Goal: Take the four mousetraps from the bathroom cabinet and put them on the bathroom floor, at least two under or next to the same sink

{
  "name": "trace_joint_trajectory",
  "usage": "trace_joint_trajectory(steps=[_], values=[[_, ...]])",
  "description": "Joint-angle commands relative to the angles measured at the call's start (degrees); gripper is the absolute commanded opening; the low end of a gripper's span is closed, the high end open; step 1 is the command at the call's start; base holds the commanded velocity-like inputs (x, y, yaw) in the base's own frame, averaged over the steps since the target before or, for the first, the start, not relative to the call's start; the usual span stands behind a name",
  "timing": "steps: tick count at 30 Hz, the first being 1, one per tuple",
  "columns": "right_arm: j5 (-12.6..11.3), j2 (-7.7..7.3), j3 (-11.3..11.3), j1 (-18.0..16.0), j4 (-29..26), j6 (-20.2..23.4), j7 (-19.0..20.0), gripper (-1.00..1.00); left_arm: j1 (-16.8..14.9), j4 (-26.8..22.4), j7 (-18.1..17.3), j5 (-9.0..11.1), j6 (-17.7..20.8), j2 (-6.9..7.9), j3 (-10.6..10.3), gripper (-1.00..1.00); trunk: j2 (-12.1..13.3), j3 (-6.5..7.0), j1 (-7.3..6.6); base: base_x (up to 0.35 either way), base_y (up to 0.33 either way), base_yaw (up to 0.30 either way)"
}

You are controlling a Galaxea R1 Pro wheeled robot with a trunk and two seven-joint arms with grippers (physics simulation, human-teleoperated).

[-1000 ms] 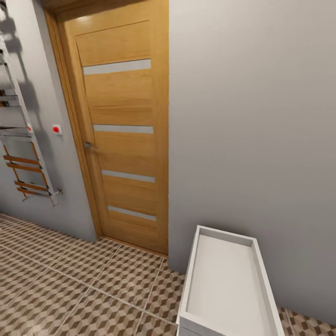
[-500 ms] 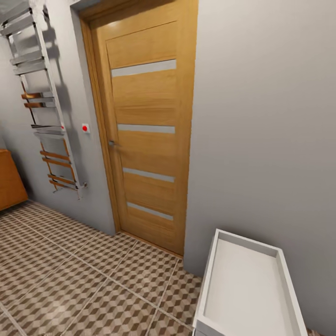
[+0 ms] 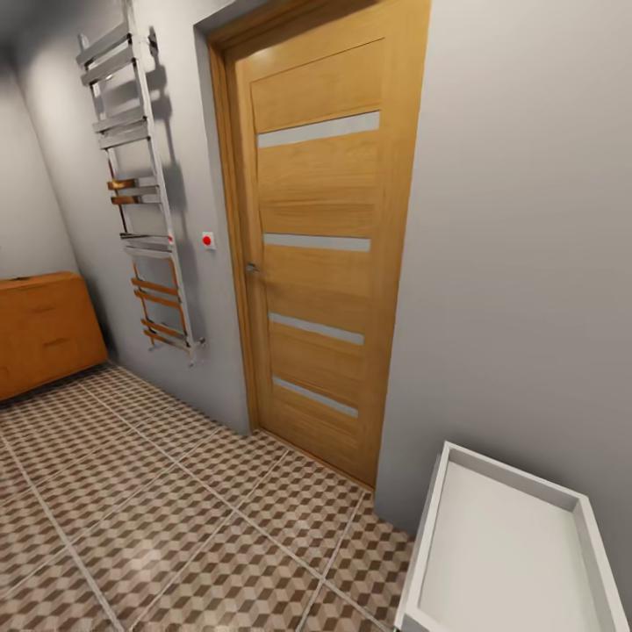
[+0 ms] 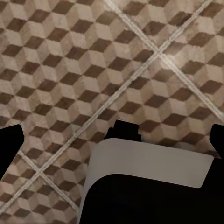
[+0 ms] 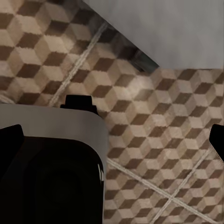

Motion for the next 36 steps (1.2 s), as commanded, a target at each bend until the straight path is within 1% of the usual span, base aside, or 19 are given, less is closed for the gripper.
trace_joint_trajectory(steps=[1,10,20,36], values=[[-0.58,0.02,0.49,-0.07,0.18,-0.39,-0.01,1.0,-0.05,0.06,0.1,0.43,-0.22,-0.02,-0.12,1.0,-0.03,-0.04,0.0,0.0,0.0,0.272],[-0.58,0.08,0.49,-0.07,0.17,-0.39,-0.01,1.0,-0.05,0.06,0.1,0.41,-0.22,-0.1,-0.12,1.0,-0.03,0.13,0.0,0.0,0.0,0.272],[-0.59,0.52,0.49,-0.07,0.18,-0.39,-0.08,1.0,-0.05,0.06,0.1,0.41,-0.22,-0.11,-0.12,1.0,-0.03,0.34,0.0,0.0,0.0,0.272],[-0.57,0.56,0.49,-0.07,0.19,-0.39,-0.3,1.0,-0.05,0.06,0.1,0.41,-0.25,-0.11,-0.12,1.0,-0.03,0.68,0.0,0.0,0.0,0.272]])
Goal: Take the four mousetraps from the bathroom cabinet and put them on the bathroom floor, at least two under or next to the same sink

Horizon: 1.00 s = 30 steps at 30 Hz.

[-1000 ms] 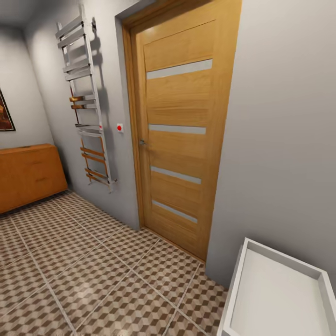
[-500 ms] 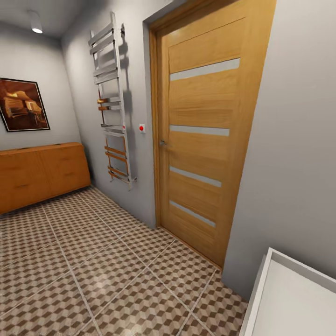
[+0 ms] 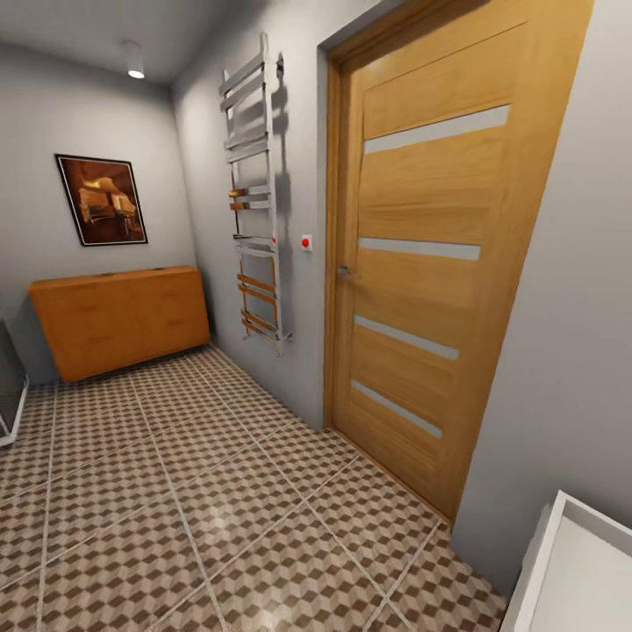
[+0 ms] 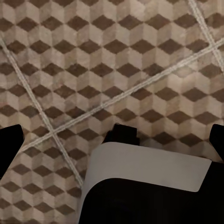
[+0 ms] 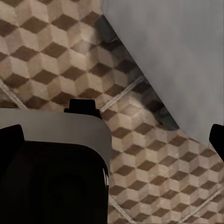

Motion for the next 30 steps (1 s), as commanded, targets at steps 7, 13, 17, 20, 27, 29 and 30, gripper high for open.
trace_joint_trajectory(steps=[7,13,17,20,27,29,30], values=[[-0.54,0.02,0.49,-0.07,0.18,-0.39,-0.06,1.0,-0.05,0.06,0.1,0.44,-0.22,0.01,-0.12,1.0,-0.03,0.09,0.0,0.0,0.0,0.272],[-0.52,0.02,0.49,-0.07,0.18,-0.39,-0.06,1.0,-0.05,0.06,0.1,0.44,-0.2,0.05,-0.12,1.0,-0.03,0.22,0.0,0.0,0.0,0.272],[-0.53,0.02,0.49,-0.07,0.18,-0.39,-0.06,1.0,-0.05,0.06,0.1,0.44,-0.2,0.06,-0.12,1.0,-0.03,0.31,0.0,0.0,0.0,0.272],[-0.52,0.02,0.49,-0.07,0.18,-0.39,-0.06,1.0,-0.05,0.06,0.1,0.44,-0.21,0.06,-0.12,1.0,-0.03,0.38,0.0,0.0,0.0,0.272],[-0.51,0.03,0.49,-0.07,0.18,-0.39,-0.06,1.0,-0.05,0.06,0.1,0.44,-0.2,0.06,-0.12,1.0,-0.03,0.53,0.0,0.0,0.0,0.272],[-0.51,0.12,0.49,-0.07,0.18,-0.39,-0.06,1.0,-0.05,0.06,0.1,0.44,-0.2,0.06,-0.12,1.0,-0.03,0.58,0.0,0.0,0.0,0.271],[-0.51,0.15,0.49,-0.07,0.18,-0.39,-0.06,1.0,-0.05,0.06,0.1,0.44,-0.2,0.06,-0.12,1.0,-0.03,0.6,0.0,0.0,0.0,0.271]])
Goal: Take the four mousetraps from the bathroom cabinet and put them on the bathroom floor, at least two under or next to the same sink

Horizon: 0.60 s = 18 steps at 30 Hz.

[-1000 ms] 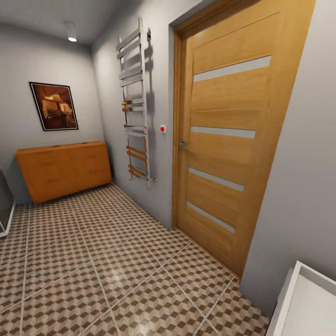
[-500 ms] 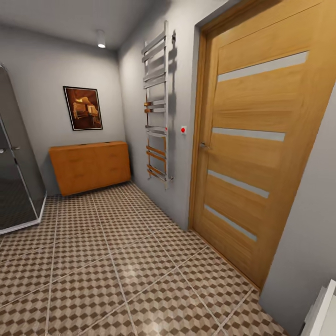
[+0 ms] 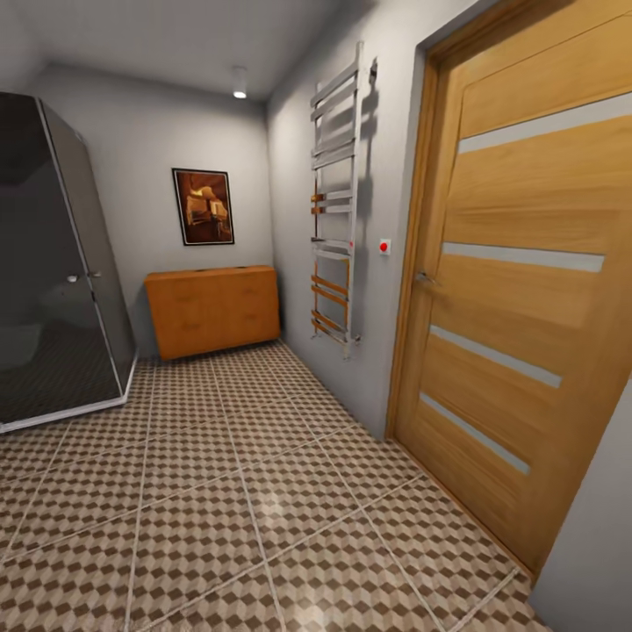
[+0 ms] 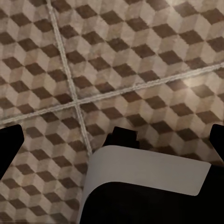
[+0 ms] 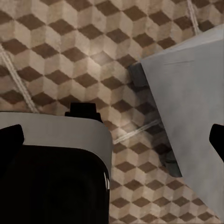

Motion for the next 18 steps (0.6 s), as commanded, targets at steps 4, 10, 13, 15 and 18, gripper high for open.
trace_joint_trajectory(steps=[4,10,13,15,18], values=[[-0.59,0.11,0.49,-0.07,0.18,-0.39,-0.02,1.0,-0.05,0.06,0.1,0.44,-0.22,-0.02,-0.12,1.0,-0.03,0.03,0.0,0.0,0.0,0.272],[-0.59,0.22,0.49,-0.07,0.18,-0.39,-0.02,1.0,-0.05,0.06,0.1,0.44,-0.22,-0.02,-0.12,1.0,-0.03,0.16,0.0,0.0,0.0,0.271],[-0.59,0.23,0.49,-0.07,0.18,-0.39,-0.02,1.0,-0.05,0.06,0.1,0.44,-0.22,-0.05,-0.12,1.0,-0.03,0.23,0.0,0.0,0.0,0.272],[-0.59,0.23,0.49,-0.07,0.18,-0.39,-0.02,1.0,-0.05,0.06,0.1,0.44,-0.22,-0.07,-0.12,1.0,-0.03,0.27,0.0,0.0,0.0,0.272],[-0.59,0.23,0.49,-0.07,0.18,-0.39,-0.02,1.0,-0.05,0.06,0.1,0.44,-0.25,-0.1,-0.12,1.0,-0.03,0.34,0.0,0.0,0.0,0.272]])
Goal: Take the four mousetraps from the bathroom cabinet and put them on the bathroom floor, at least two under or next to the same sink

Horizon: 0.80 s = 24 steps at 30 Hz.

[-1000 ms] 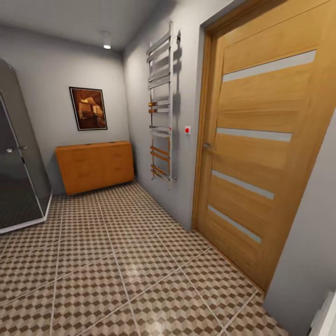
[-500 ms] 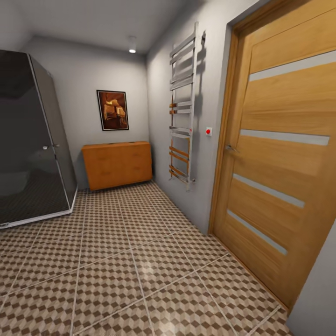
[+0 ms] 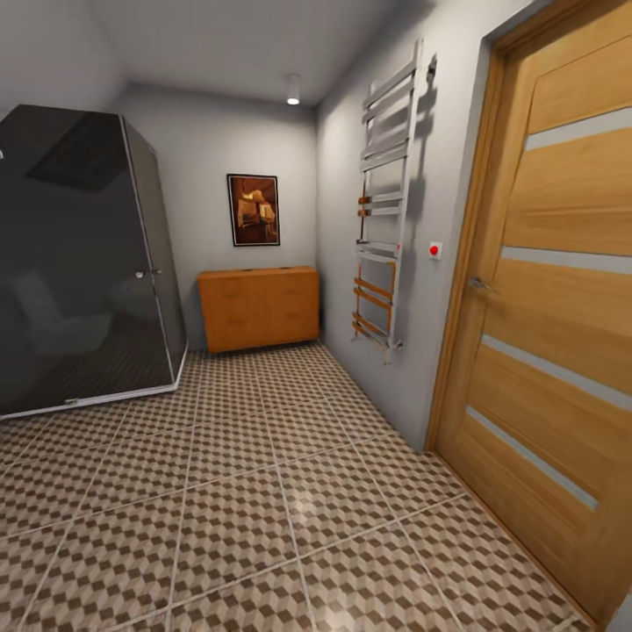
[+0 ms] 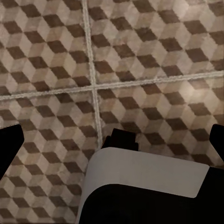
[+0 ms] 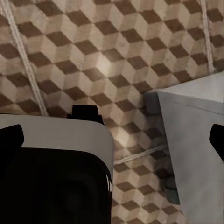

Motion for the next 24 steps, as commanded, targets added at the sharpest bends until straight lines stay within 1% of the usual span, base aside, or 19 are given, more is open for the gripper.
trace_joint_trajectory(steps=[1,24], values=[[-0.58,0.02,0.49,-0.07,0.18,-0.39,-0.02,1.0,-0.05,0.06,0.1,0.44,-0.23,-0.03,-0.12,1.0,-0.03,-0.04,0.0,0.0,0.0,0.272],[-0.58,0.02,0.49,-0.09,0.18,-0.39,-0.02,1.0,-0.05,0.06,0.1,0.39,-0.28,-0.04,-0.12,1.0,-0.03,0.48,0.0,0.0,0.0,0.271]])
